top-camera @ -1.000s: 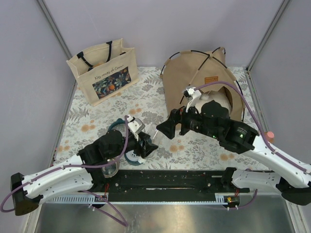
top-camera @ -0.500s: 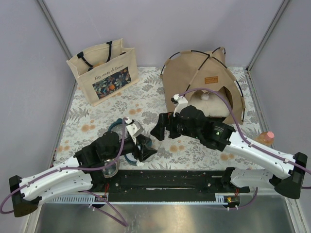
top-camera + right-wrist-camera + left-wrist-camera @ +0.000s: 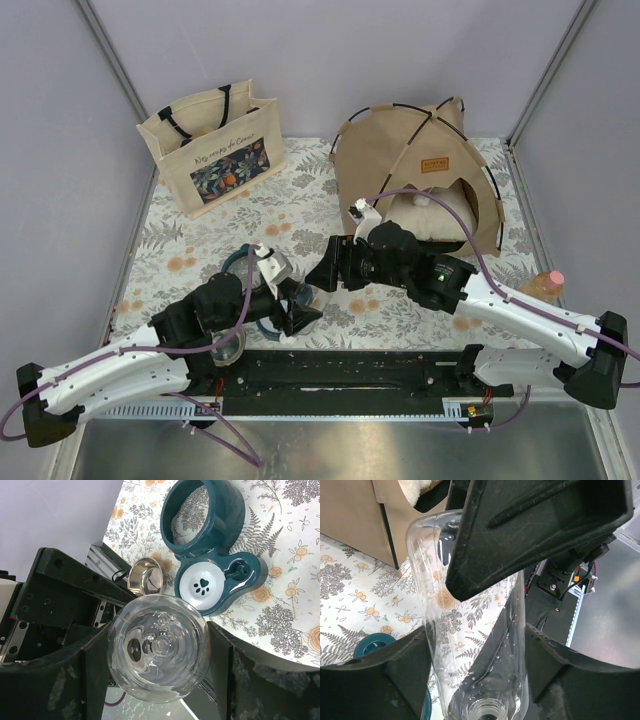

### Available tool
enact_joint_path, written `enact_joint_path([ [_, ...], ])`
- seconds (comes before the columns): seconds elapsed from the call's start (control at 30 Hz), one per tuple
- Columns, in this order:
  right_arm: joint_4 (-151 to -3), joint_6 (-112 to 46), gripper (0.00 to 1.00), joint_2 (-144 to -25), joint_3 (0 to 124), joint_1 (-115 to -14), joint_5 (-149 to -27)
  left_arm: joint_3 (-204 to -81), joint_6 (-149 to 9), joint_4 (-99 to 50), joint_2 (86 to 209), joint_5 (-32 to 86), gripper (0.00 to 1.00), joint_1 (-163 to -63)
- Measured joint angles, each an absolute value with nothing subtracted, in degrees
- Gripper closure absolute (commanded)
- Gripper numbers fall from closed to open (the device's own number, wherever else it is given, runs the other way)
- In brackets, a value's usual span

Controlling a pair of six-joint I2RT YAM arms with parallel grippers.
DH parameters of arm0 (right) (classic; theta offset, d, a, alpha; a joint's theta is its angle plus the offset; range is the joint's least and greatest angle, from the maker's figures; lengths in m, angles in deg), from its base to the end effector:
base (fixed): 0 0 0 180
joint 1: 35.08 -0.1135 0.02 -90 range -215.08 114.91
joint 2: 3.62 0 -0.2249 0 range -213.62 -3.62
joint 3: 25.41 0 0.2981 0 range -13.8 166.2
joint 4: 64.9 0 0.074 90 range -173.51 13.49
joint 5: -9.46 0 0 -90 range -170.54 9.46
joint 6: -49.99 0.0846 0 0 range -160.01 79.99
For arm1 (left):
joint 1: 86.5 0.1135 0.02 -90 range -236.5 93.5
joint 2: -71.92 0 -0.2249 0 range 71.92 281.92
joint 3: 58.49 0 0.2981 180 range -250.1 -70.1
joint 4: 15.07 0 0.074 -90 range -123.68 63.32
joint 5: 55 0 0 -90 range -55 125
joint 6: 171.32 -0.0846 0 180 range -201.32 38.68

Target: Set up the pet tent

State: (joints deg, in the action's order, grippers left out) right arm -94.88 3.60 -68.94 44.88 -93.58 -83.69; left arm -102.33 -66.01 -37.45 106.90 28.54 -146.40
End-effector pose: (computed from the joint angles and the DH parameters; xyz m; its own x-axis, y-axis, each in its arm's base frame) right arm 0.1876 0.3151 0.2767 -0.7651 0.0696 -0.6401 -0.4829 0.5956 0.6419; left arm 0.1342 -0.2504 0.2514 -0.3546 0.0885 -0.9308 0.8511 0.4428 -0.2821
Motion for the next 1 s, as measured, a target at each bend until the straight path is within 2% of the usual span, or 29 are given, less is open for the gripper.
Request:
enact_joint_path([
  [0.07, -94.97, 3.54, 0.51, -68.94, 44.88, -93.58, -83.69, -102.33, -65.97, -37.49, 106.90, 29.04, 0.12, -146.51],
  [0.1, -95.04, 3.58, 0.52, -68.94, 44.88, -93.58, -83.67, -102.33, -65.90, -37.58, 106.90, 29.41, 0.01, -146.53],
  [0.4, -92.24, -1.69, 0.52, -69.29, 44.88, -93.69, -77.97, -102.35, -64.33, -39.24, 104.08, 40.67, 0.01, -146.73],
  [0.73, -81.55, -12.83, 0.52, -75.61, 42.08, -93.69, -70.75, -105.26, -52.85, -56.31, 94.66, 62.61, 0.01, -146.73],
  [1.0, -73.53, -18.95, 0.52, -82.28, 41.25, -93.69, -66.65, -107.51, -45.27, -64.94, 96.12, 68.82, 0.01, -146.73],
])
